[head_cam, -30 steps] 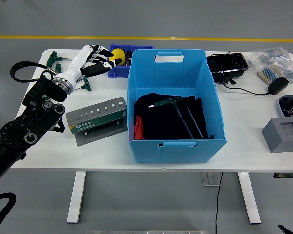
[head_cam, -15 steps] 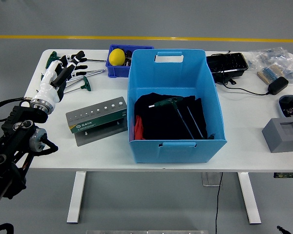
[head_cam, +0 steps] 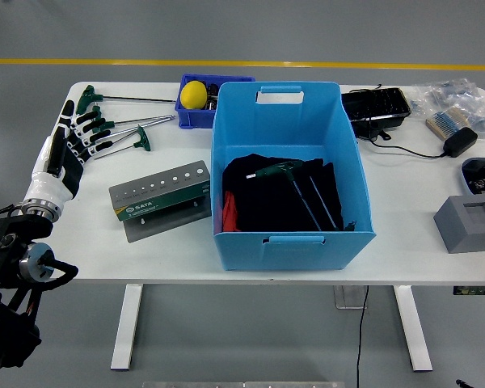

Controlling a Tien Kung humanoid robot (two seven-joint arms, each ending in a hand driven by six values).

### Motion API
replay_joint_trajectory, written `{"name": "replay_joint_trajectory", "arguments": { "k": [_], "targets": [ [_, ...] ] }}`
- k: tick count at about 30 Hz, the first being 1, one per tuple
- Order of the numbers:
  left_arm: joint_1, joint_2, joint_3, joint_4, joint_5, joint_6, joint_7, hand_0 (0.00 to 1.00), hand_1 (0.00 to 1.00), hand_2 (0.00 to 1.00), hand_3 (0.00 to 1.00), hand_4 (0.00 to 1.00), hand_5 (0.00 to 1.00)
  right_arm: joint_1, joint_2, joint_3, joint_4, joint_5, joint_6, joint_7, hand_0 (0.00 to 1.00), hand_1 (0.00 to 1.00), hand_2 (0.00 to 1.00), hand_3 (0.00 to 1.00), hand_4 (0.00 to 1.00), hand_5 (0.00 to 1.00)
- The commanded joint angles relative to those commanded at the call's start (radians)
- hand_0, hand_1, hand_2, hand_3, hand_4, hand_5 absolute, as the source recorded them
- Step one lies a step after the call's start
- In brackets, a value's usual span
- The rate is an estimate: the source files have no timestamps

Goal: Lift tool from toolbox,place it in box,lift tool from toolbox,place it in box

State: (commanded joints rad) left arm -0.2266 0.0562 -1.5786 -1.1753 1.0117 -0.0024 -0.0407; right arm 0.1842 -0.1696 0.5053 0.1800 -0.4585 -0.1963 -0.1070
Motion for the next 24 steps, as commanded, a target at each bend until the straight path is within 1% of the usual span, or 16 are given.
{"name": "replay_joint_trajectory", "arguments": {
  "k": [3,7,8,11,13,14,18,24],
  "targets": [
    [0.018,0.002,-0.030,-0.012,0.019,-0.005,0.009,0.615,0.630,0.710,0.674,0.928,0.833,-0.002,0.001,0.002,0.000,-0.002,0.000,0.000,0.616,0.591,0.673,0.565,0.819,0.684],
    [0.033,0.005,-0.047,-0.026,0.046,-0.022,0.025,0.615,0.630,0.710,0.674,0.928,0.833,-0.001,0.001,0.000,0.000,0.001,0.001,0.000,0.616,0.591,0.673,0.565,0.819,0.684],
    [0.035,0.005,-0.049,-0.028,0.051,-0.026,0.029,0.634,0.647,0.731,0.684,0.931,0.843,-0.001,0.001,-0.001,0.000,0.003,0.001,0.000,0.616,0.591,0.673,0.565,0.819,0.684],
    [0.038,0.003,-0.057,-0.037,0.074,-0.037,0.041,0.634,0.647,0.731,0.684,0.931,0.843,0.000,0.000,-0.006,0.000,0.011,0.001,0.002,0.616,0.591,0.673,0.565,0.819,0.684],
    [0.038,0.002,-0.057,-0.041,0.078,-0.037,0.041,0.634,0.647,0.731,0.684,0.931,0.843,0.001,0.000,-0.006,0.000,0.013,0.001,0.002,0.616,0.591,0.673,0.565,0.819,0.684],
    [0.037,0.001,-0.057,-0.043,0.080,-0.038,0.042,0.653,0.665,0.754,0.689,0.936,0.870,0.001,0.000,-0.005,0.000,0.012,0.001,0.002,0.616,0.592,0.673,0.565,0.819,0.684],
    [0.037,0.001,-0.055,-0.052,0.082,-0.037,0.038,0.653,0.665,0.754,0.689,0.936,0.870,0.003,0.000,0.000,0.000,0.006,0.001,0.000,0.616,0.592,0.673,0.565,0.819,0.684],
    [0.046,0.001,-0.053,-0.068,0.082,-0.024,0.019,0.652,0.670,0.761,0.692,0.941,0.884,0.004,0.001,0.001,0.000,0.004,0.001,0.000,0.616,0.592,0.672,0.566,0.820,0.684]
  ]
}}
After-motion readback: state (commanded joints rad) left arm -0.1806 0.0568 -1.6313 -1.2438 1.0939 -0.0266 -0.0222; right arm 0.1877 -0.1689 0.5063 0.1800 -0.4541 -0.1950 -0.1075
